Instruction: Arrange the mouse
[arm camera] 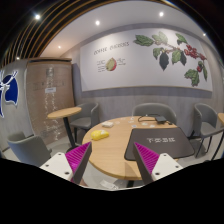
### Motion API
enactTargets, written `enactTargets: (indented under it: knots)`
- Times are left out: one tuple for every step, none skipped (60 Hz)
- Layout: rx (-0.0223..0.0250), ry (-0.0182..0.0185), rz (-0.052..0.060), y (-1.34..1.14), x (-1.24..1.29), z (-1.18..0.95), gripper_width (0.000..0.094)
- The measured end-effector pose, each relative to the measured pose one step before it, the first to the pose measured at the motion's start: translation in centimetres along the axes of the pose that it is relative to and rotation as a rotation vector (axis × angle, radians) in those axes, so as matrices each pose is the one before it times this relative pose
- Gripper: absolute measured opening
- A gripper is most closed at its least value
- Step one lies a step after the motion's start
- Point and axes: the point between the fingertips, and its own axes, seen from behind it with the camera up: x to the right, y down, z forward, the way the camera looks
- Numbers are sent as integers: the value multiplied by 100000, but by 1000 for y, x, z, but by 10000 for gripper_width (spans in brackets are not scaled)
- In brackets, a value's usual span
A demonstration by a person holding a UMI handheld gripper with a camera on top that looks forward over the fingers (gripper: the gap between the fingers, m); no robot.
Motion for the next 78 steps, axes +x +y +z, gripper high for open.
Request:
enactTargets:
  knots:
    - [-1309, -666, 471, -51, 16, -834, 856]
    - [-494, -140, 152, 442, -277, 938, 856]
    - [-834, -254, 110, 206, -136, 129, 855]
    - [-844, -185, -88, 197, -146, 156, 856]
    - [-860, -215, -168, 168, -130, 167, 856]
    - [-865, -199, -171, 144, -155, 207, 856]
    - [-891, -177, -152, 124, -177, 280, 856]
    - [-755, 92, -36, 387, -568, 501, 855]
    - [-878, 165, 231, 150, -1172, 1319, 855]
    - [-1000, -134, 204, 193, -399, 462, 854]
    - [-1037, -306, 277, 207, -366, 477, 854]
    - [-1130, -434, 346, 180, -425, 459, 853]
    - [-1014, -534, 392, 145, -426, 514, 852]
    - [-929, -480, 561, 163, -426, 534, 851]
    - [-945, -579, 662, 122, -32, 262, 851]
    - [-890, -360, 846, 190, -883, 881, 851]
    - [-971, -672, 585, 121, -61, 260, 851]
    - [-1219, -782, 576, -73, -348, 61, 851]
    - [-261, -629, 370, 233, -622, 1101, 850]
    - [-572, -851, 373, 129, -421, 632, 852]
    - [-513, -831, 306, 99, -414, 595, 850]
    - [-496, -787, 203, 96, -378, 653, 849]
    - [-566, -691, 24, 89, -324, 633, 850]
    - [-718, -616, -109, 117, -314, 615, 849]
    - [-814, -589, -227, 81, -306, 654, 849]
    - [-688, -526, -197, 53, -276, 598, 849]
    - [-613, -418, -194, 15, -239, 634, 849]
    - [-1293, -187, 143, -159, -521, -61, 848]
    - [-492, -270, -270, 100, 10, 890, 850]
    - [-610, -378, -334, 19, -116, 632, 850]
    - [-469, -336, -297, -19, -132, 616, 847]
    - [-610, -69, -189, -20, -41, 604, 847]
    - [-903, 335, 20, 21, 46, 584, 846]
    - [-988, 585, 142, 9, 124, 574, 846]
    - [-858, 522, 11, -50, 81, 528, 845]
    - [-626, 295, -223, -158, 102, 612, 845]
    - [-574, 515, -197, -176, -46, 283, 844]
    - [145, 661, -414, -356, 102, 474, 840]
    - [-211, 974, -150, -269, 201, 488, 837]
    - [-495, 1044, -35, -221, 214, 456, 838]
    - [-379, 867, -280, -268, 203, 467, 839]
    - [-563, 681, -385, -241, 146, 440, 839]
    - [-850, 487, -289, -180, 91, 417, 841]
    - [-877, 370, -213, -219, 53, 406, 842]
    - [-809, 156, -229, -235, 27, 408, 843]
    - [-1229, 604, -89, -169, 168, 373, 848]
    - [-724, 135, 187, -238, 212, 563, 846]
    - [-816, 322, 403, -233, 89, 550, 839]
    - [-718, 317, 524, -265, 52, 341, 834]
    - [-672, 429, 622, -265, 106, 347, 829]
    - [-711, 195, 781, -238, 55, 309, 827]
    - [-668, -13, 779, -270, -6, 316, 826]
    - [-621, -144, 636, -244, 3, 339, 824]
    - [-703, -80, 484, -201, -8, 294, 821]
    - [-713, 34, 313, -258, 82, 298, 817]
    - [-508, 240, 246, -146, 80, 267, 811]
    - [-426, 120, 315, -175, 93, 266, 807]
    - [-343, 224, 400, -217, 60, 264, 803]
    - [-323, 259, 473, -207, 64, 272, 793]
    - [-311, 163, 385, -198, 74, 288, 785]
    - [-272, 180, 334, -171, 81, 244, 769]
    - [-208, 640, 285, -172, 187, 197, 743]
    - [-429, 688, 102, -147, 128, 169, 697]
    - [-183, 1022, -215, 9, 255, 95, 628]
    - [-182, 1682, -497, -18, 435, 158, 553]
    - [-84, 606, -850, 8, 195, 72, 501]
    - [573, -75, 551, -118, -18, 52, 498]
    - [111, -249, 35, -3, -57, -8, 483]
    - [21, -379, -744, -22, -50, -54, 465]
    - [-209, -761, -1397, 25, -100, -120, 445]
    - [-182, -1284, -1536, 31, -155, -137, 429]
    - [-431, -1542, -1387, 51, -80, -151, 411]
    - [-279, -1212, -731, 188, -242, -536, 399]
    - [532, -1150, -279, -88, -155, -527, 387]
    - [1167, -1075, -473, -271, -124, -644, 381]
    - [1563, -901, -1194, -442, -35, -807, 376]
    - [2103, -593, -1699, -641, 58, -967, 377]
    - [2755, -243, -1634, -817, 209, -1096, 377]
